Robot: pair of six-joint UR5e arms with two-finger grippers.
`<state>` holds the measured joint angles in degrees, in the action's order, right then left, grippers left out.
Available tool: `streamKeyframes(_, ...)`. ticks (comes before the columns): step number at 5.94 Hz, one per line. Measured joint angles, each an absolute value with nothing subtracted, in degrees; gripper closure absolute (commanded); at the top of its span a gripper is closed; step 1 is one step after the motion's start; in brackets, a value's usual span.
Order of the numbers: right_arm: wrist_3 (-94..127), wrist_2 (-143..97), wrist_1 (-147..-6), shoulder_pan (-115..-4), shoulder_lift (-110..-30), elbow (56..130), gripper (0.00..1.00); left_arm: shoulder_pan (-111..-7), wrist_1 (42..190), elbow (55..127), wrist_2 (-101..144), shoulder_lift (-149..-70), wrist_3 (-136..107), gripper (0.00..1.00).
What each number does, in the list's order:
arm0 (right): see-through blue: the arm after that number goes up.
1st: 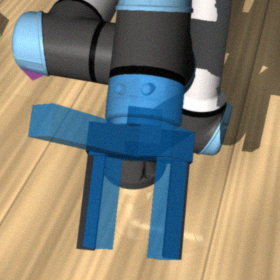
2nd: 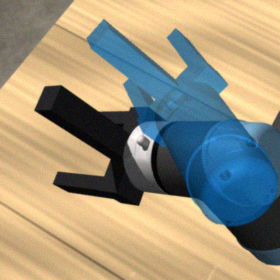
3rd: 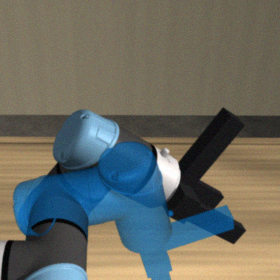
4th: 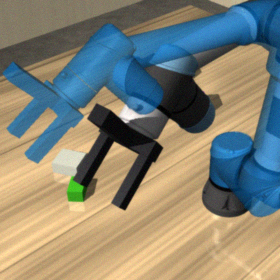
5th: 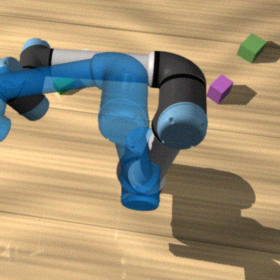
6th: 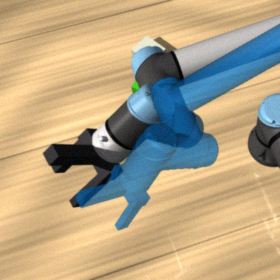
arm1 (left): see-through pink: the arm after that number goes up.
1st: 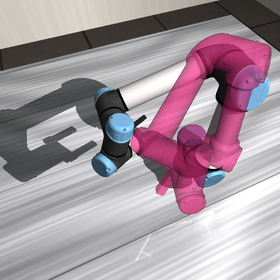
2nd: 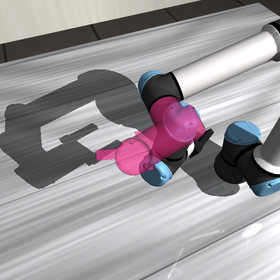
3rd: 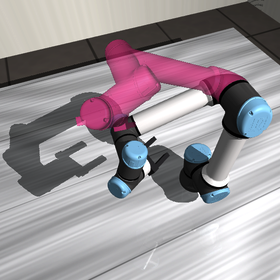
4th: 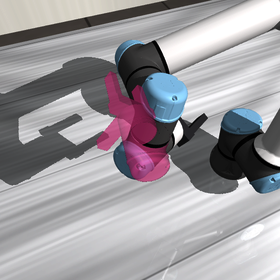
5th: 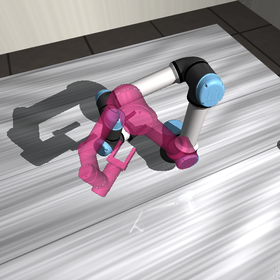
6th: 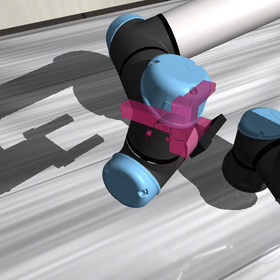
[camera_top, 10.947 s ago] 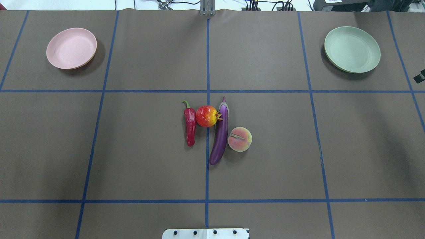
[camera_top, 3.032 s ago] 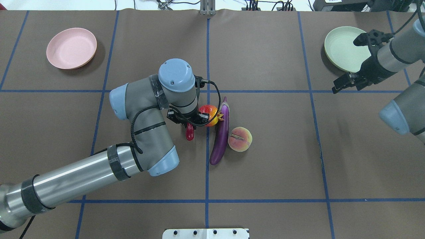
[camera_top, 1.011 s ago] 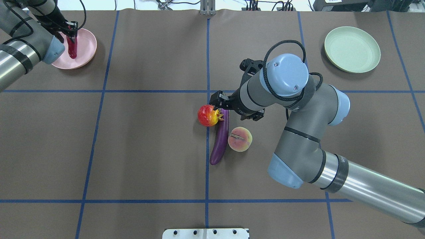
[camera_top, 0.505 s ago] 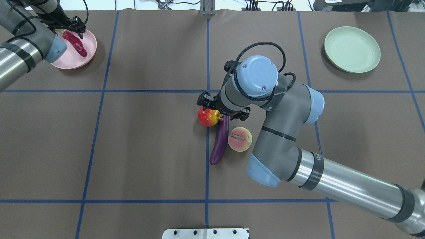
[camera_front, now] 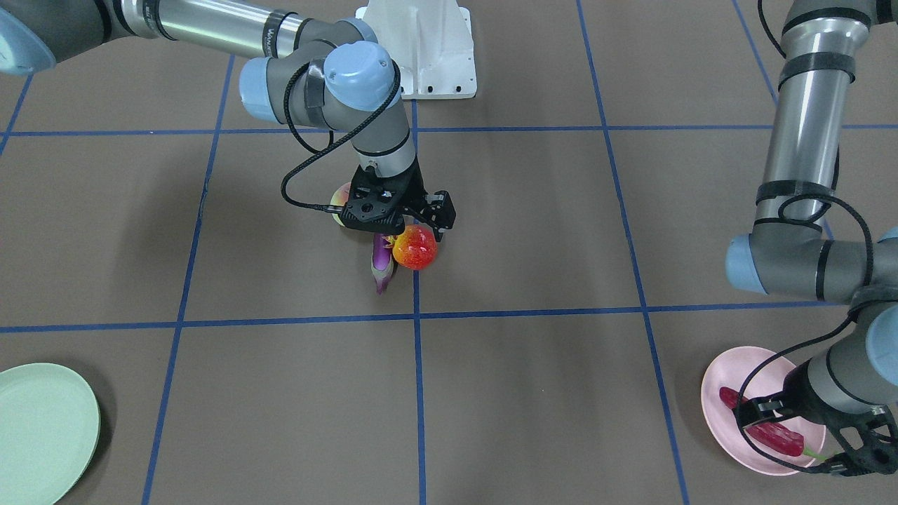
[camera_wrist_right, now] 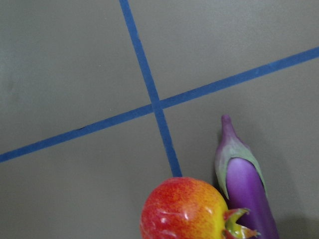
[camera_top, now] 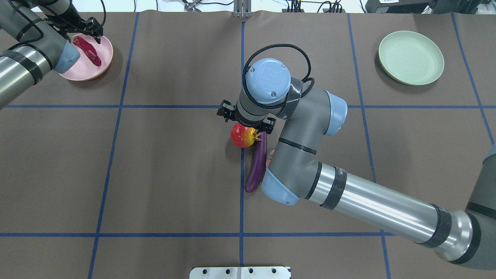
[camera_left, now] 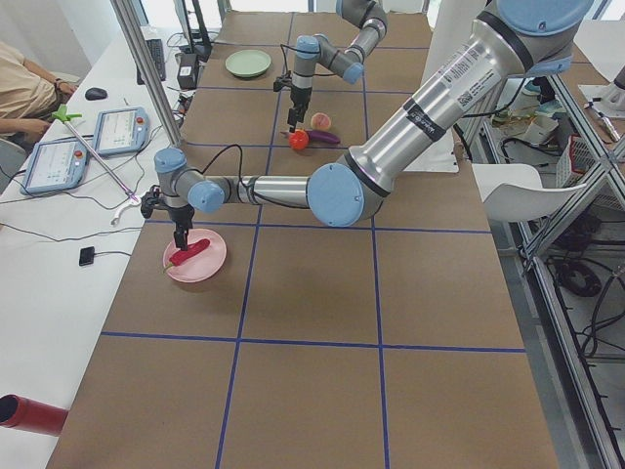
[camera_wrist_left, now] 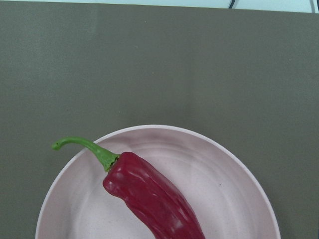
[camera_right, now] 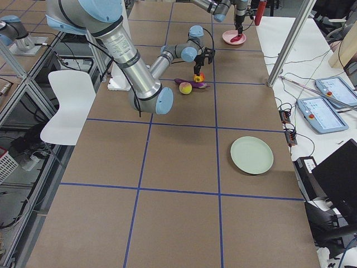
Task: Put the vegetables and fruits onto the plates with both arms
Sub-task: 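Lower the right gripper onto the red pomegranate and close it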
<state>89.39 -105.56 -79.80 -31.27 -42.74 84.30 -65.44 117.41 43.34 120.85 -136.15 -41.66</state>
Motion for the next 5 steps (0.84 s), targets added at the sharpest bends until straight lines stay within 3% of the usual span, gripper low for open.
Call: streamKeyframes(5,90.6,-104.0,-79.8,-30.2,-41.4,80.3,0.02,-65.3,117.5,45.5,120.8,-135.4,-44.9,0.0)
